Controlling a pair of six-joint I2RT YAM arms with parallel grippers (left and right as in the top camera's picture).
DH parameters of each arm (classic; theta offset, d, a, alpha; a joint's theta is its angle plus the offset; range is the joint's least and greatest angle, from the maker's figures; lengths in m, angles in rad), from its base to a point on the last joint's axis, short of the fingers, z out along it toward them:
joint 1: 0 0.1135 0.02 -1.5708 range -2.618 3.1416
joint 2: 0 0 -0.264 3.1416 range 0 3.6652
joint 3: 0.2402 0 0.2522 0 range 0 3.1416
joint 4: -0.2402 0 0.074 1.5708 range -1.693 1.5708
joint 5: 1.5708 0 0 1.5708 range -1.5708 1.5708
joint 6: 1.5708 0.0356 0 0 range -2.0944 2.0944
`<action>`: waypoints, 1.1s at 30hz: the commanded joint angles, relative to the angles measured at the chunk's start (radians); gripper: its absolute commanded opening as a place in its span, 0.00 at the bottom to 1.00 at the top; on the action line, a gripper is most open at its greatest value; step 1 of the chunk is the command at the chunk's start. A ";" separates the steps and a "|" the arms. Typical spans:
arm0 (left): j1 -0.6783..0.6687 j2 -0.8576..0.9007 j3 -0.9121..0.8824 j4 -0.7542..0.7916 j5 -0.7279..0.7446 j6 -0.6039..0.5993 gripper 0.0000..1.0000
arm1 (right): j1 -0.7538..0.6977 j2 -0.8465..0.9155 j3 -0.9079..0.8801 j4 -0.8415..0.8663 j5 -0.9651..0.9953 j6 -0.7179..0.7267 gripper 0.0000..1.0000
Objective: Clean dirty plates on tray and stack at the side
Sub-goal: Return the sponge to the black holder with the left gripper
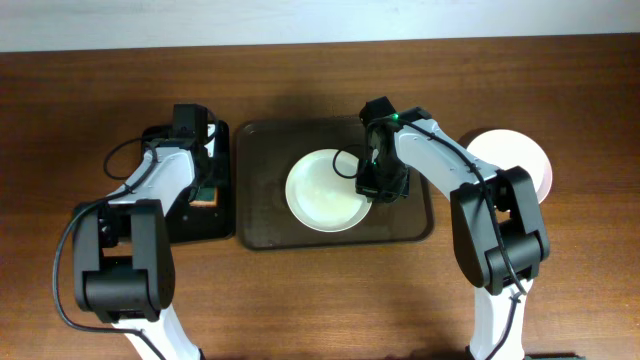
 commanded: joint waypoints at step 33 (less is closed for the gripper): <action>0.007 -0.003 0.014 0.089 0.011 0.006 0.12 | 0.007 0.013 -0.005 -0.008 0.028 -0.003 0.04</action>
